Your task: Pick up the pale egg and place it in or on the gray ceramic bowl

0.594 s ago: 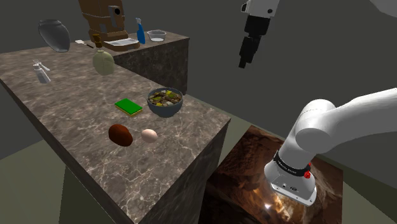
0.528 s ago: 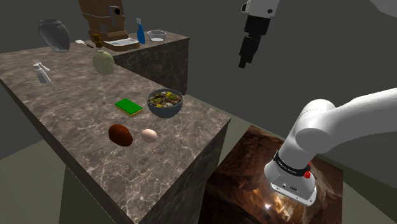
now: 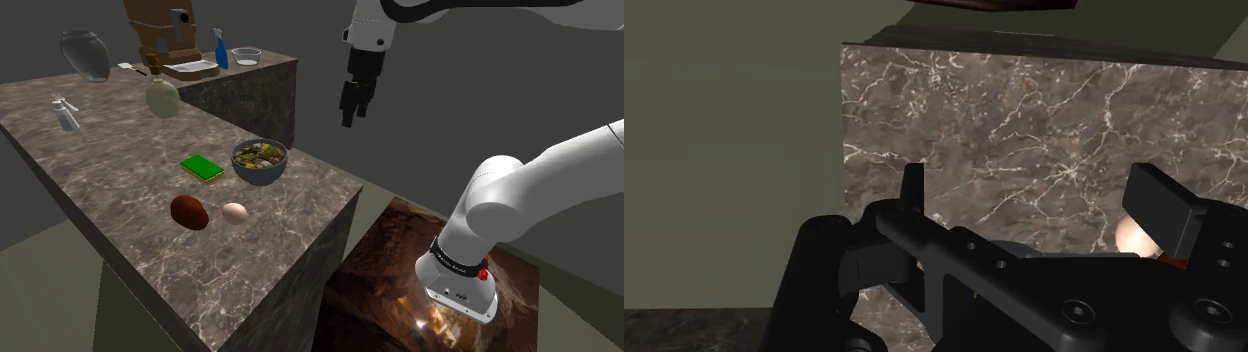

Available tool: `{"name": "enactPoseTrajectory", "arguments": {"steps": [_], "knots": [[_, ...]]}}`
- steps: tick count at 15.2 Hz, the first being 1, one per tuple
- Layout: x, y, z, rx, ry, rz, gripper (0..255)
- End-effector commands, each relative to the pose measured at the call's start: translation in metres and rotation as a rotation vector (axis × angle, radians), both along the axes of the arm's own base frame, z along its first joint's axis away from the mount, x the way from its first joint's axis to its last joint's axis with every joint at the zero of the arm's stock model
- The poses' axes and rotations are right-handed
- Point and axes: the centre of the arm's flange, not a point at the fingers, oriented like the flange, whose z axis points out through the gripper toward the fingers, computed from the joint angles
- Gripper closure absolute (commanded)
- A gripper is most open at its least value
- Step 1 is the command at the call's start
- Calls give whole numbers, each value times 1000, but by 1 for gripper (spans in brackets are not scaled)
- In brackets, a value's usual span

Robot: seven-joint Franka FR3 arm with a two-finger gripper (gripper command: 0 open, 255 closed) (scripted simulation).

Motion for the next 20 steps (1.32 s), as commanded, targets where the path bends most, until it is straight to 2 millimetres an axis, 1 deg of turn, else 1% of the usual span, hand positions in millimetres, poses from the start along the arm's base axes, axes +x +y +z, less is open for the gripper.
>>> {"name": "enactPoseTrajectory", "arguments": {"steps": [1, 20], "knots": [[16, 22, -12, -1, 8, 0, 0], [143, 205, -147, -24, 94, 5, 0]]}}
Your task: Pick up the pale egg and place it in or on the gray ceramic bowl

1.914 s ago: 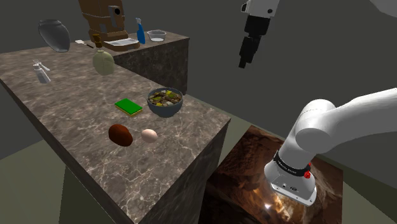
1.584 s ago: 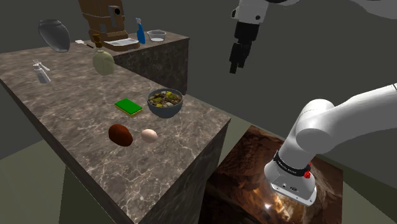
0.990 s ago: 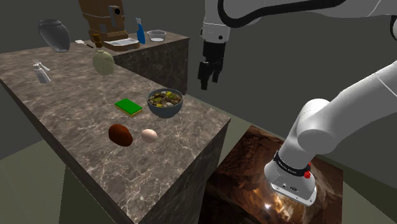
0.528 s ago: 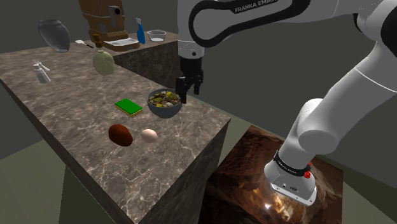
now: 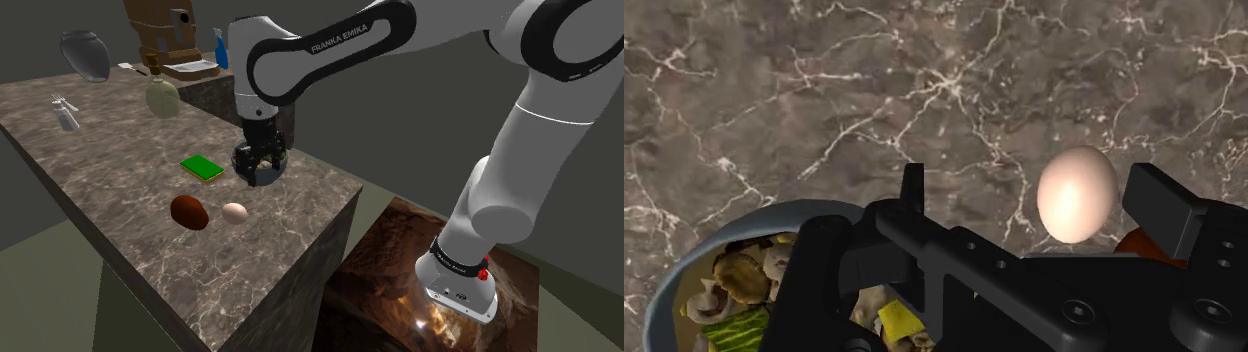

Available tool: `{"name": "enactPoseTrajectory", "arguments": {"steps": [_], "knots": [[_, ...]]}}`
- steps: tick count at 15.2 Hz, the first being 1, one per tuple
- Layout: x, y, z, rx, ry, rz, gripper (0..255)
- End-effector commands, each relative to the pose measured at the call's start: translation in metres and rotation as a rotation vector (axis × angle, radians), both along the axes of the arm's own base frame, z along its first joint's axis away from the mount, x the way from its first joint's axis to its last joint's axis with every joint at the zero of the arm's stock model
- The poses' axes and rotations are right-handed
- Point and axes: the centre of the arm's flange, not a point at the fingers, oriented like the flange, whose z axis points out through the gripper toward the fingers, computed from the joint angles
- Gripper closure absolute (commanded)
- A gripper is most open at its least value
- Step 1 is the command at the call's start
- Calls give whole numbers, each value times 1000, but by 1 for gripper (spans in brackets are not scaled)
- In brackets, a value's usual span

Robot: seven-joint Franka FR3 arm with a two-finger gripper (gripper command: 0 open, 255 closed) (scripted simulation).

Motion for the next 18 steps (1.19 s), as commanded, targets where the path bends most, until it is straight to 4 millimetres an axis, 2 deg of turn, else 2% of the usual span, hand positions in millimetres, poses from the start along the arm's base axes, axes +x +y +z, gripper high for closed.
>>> {"name": "enactPoseTrajectory", "arguments": {"steps": [1, 7, 15, 18], "knots": [[12, 19, -18, -2, 9, -1, 0], [49, 76, -64, -9, 37, 1, 0], [45, 81, -106, -10, 38, 1, 0], [45, 81, -106, -10, 38, 1, 0]]}}
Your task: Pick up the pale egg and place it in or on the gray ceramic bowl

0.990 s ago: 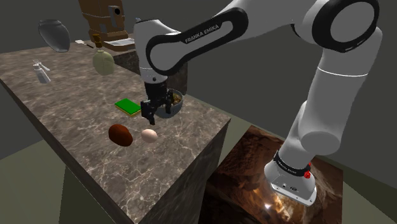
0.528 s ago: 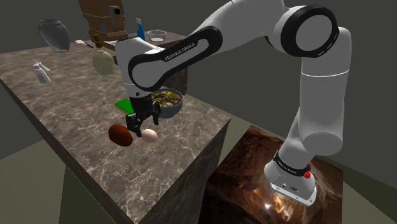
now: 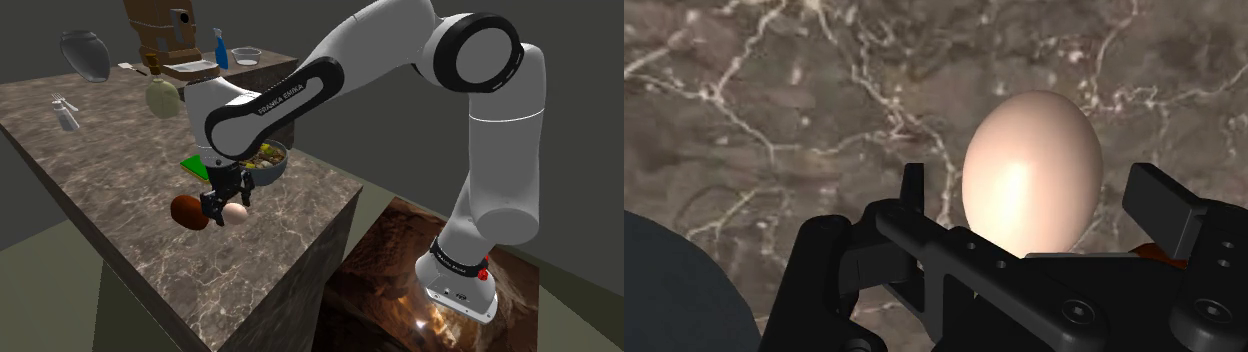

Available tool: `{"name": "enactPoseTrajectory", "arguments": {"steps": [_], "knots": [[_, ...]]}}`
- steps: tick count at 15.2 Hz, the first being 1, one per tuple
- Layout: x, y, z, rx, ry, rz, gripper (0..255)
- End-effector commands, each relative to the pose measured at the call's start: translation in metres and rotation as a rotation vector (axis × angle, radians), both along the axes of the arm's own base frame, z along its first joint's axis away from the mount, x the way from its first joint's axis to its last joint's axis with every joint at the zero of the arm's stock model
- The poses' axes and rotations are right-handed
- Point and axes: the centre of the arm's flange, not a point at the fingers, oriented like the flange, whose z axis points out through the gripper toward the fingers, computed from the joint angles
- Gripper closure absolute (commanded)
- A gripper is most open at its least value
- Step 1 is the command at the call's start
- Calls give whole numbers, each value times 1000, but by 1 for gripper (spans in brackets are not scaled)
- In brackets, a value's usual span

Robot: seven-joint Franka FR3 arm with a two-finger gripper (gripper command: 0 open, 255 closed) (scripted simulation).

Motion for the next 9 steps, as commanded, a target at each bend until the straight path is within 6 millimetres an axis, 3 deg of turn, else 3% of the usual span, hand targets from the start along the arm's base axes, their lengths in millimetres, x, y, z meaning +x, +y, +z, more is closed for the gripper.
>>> {"name": "enactPoseTrajectory", "arguments": {"steps": [1, 5, 6, 9], "knots": [[0, 0, -1, 0, 0, 0, 0], [0, 0, -1, 0, 0, 0, 0], [0, 0, -1, 0, 0, 0, 255], [0, 0, -1, 0, 0, 0, 255]]}}
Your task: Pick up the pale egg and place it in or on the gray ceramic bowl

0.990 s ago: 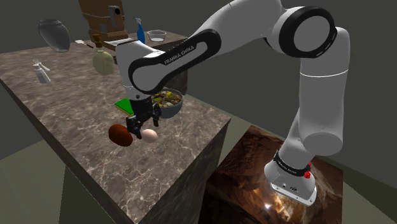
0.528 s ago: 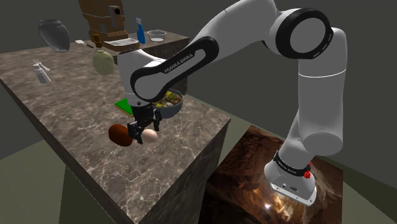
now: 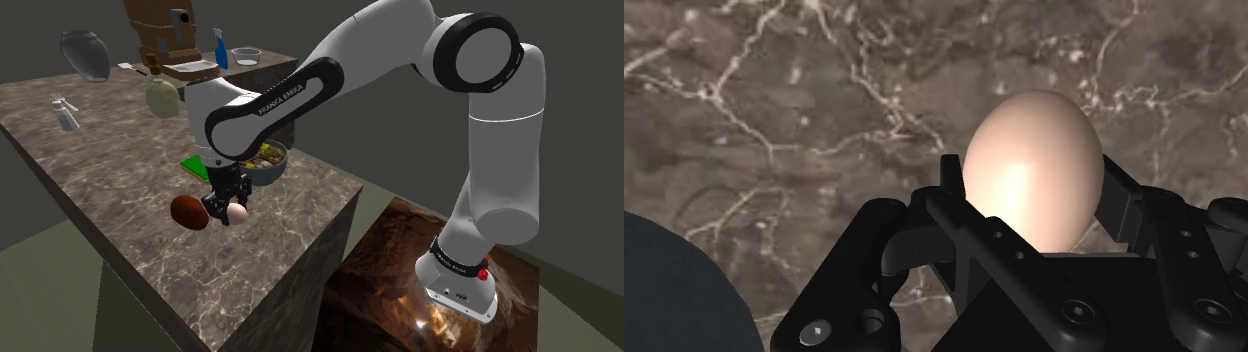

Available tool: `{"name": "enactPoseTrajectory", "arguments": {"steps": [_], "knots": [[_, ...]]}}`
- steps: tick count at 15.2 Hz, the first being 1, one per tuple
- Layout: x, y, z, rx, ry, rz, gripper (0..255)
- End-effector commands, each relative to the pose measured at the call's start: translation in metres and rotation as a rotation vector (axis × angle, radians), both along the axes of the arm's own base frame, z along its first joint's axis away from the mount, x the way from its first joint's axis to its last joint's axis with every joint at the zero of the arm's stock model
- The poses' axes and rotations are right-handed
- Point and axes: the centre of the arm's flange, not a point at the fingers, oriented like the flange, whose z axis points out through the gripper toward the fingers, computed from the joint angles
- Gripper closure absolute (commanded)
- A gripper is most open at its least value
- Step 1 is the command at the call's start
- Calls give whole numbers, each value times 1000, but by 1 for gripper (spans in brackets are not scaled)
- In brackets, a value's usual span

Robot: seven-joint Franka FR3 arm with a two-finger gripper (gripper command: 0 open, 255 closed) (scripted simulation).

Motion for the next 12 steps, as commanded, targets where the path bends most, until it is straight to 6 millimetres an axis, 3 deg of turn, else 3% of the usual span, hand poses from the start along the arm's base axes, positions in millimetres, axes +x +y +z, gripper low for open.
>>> {"name": "enactPoseTrajectory", "arguments": {"steps": [1, 6, 12], "knots": [[0, 0, 0, 0, 0, 0, 255], [0, 0, 0, 0, 0, 0, 255], [0, 0, 31, 0, 0, 0, 255]]}}
